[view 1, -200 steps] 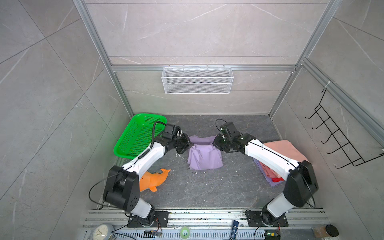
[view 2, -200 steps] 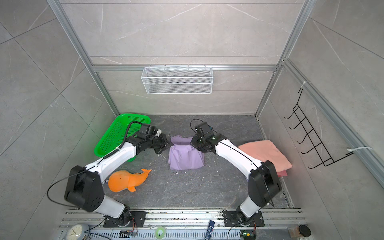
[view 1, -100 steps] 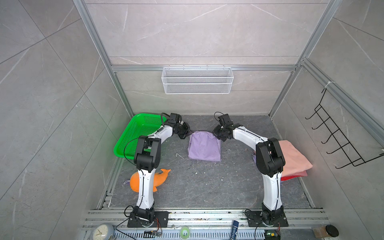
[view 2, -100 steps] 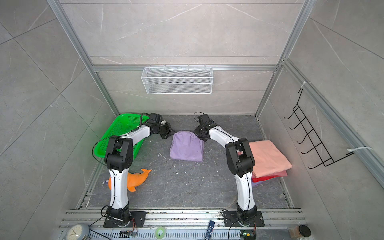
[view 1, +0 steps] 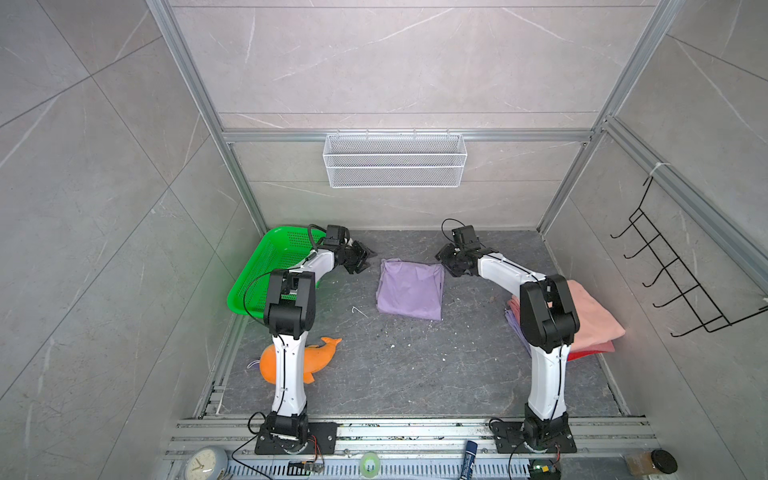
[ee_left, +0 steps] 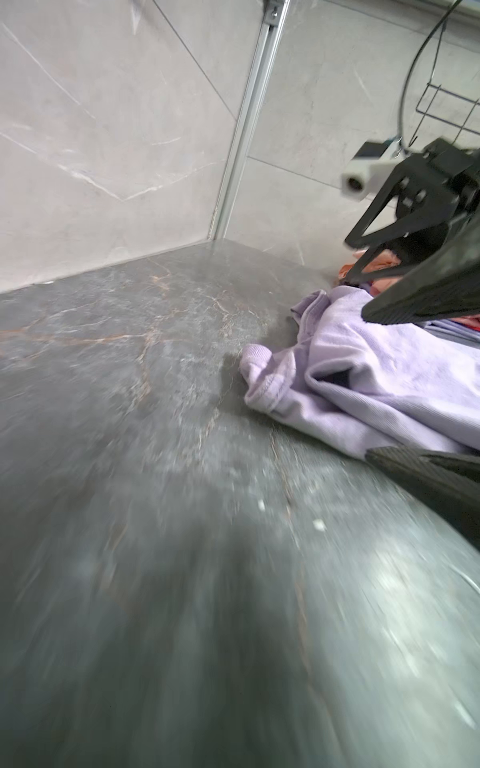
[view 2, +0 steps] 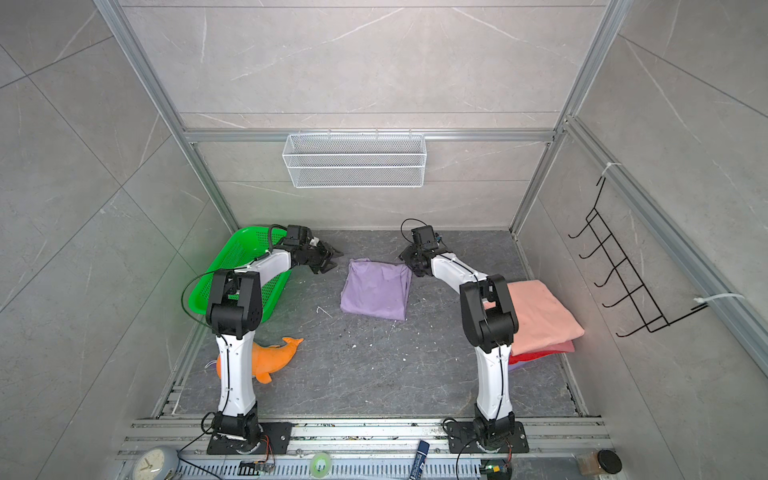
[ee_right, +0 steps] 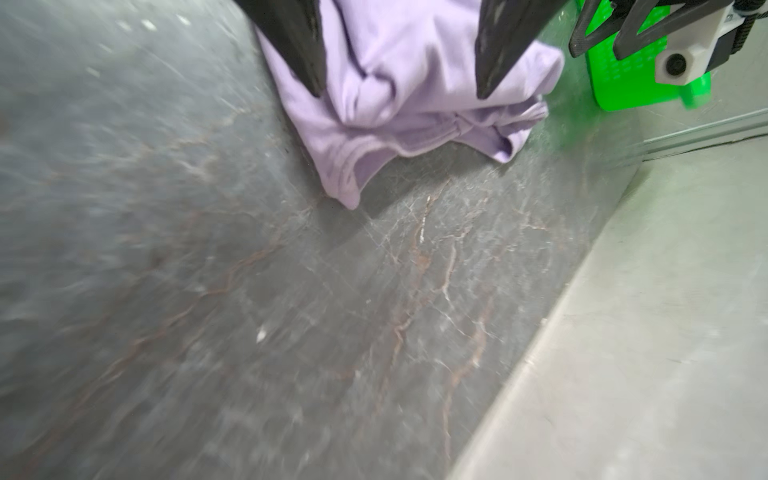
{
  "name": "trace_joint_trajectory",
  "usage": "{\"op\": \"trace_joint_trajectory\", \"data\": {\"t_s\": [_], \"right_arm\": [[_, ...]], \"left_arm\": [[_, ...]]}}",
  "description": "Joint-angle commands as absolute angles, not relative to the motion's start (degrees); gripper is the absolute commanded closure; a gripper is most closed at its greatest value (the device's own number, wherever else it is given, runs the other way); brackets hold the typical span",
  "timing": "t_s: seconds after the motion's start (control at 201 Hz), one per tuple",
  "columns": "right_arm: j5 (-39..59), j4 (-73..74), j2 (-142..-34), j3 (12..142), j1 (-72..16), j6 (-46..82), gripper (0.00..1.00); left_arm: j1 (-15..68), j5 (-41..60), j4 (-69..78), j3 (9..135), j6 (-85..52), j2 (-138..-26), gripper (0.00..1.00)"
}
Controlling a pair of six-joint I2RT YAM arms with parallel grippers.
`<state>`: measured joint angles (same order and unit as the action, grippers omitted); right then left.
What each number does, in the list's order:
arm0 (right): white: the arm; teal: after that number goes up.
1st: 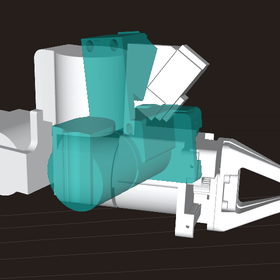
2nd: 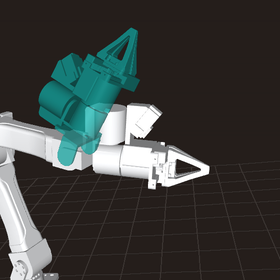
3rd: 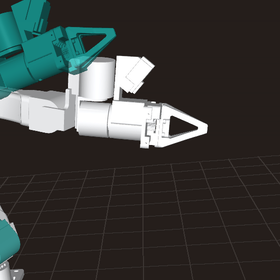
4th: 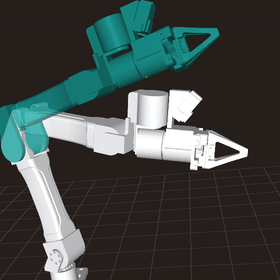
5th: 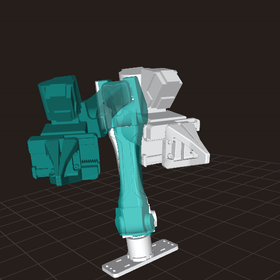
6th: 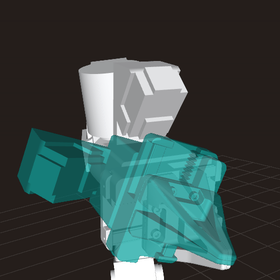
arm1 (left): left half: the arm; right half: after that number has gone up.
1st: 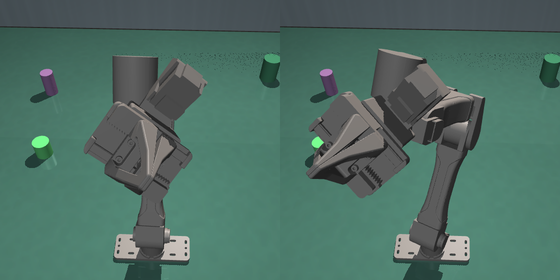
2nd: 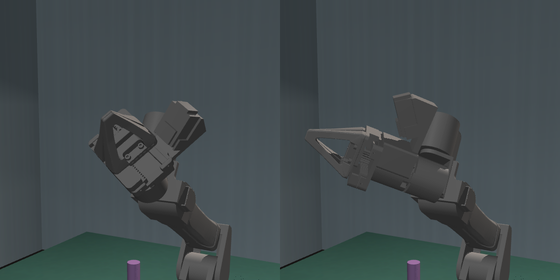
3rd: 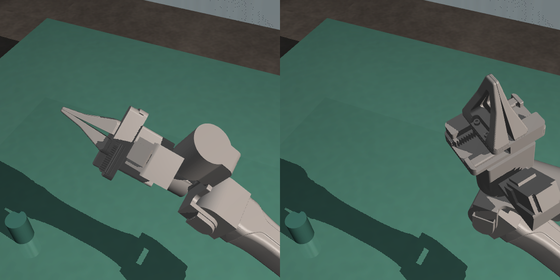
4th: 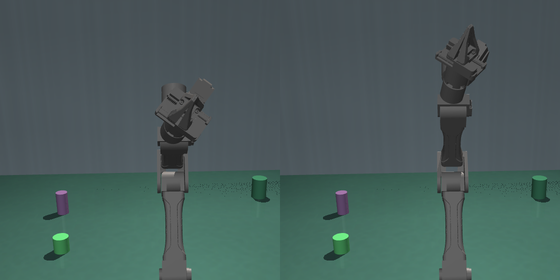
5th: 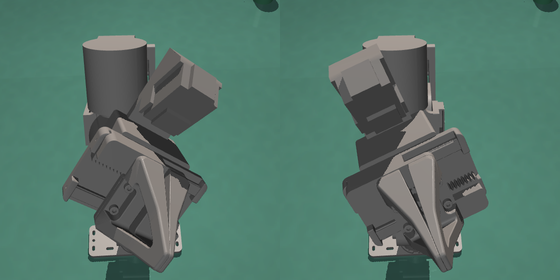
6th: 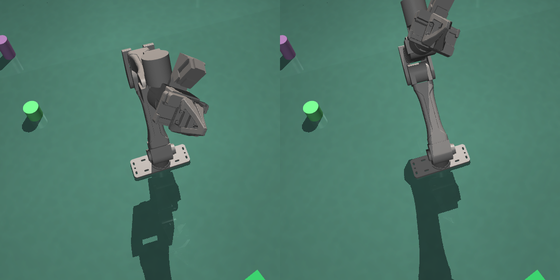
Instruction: Fold and stack the t-shirts
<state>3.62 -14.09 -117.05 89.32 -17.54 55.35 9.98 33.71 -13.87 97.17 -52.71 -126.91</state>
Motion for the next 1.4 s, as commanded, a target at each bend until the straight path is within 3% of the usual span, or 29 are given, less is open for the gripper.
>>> {"op": "trace_joint_trajectory", "data": {"t_s": [0.0,0.189,0.523,0.742,0.916,1.165,1.399], "right_arm": [[2.0,-16.8,-109.7,86.2,-18.4,53.0,0.42],[7.6,-13.2,-107.9,80.8,-20.9,57.3,0.42],[13.4,-9.9,-120.8,89.6,-23.3,61.6,0.45],[7.6,-16.6,-128.7,97.9,-22.7,57.9,0.46],[3.3,-23.9,-133.4,100.2,-19.5,55.7,0.49],[2.5,-22.9,-132.3,93.7,-14.9,54.2,0.51],[5.4,-19.9,-124.3,92.7,-14.2,48.3,0.49]], "left_arm": [[11.0,33.6,-17.5,96.9,-48.1,-118.8,0.49],[15.2,36.4,-16.5,95.9,-51.7,-118.1,0.48],[20.2,39.5,-15.7,106.2,-58.7,-130.5,0.48],[18.1,39.3,-17.3,114.8,-59.5,-141.2,0.48],[14.8,37.1,-15.2,114.1,-62.3,-145.3,0.48],[12.7,35.7,-12.7,110.0,-61.4,-144.0,0.48],[12.4,36.3,-13.4,109.4,-53.0,-134.1,0.48]]}}
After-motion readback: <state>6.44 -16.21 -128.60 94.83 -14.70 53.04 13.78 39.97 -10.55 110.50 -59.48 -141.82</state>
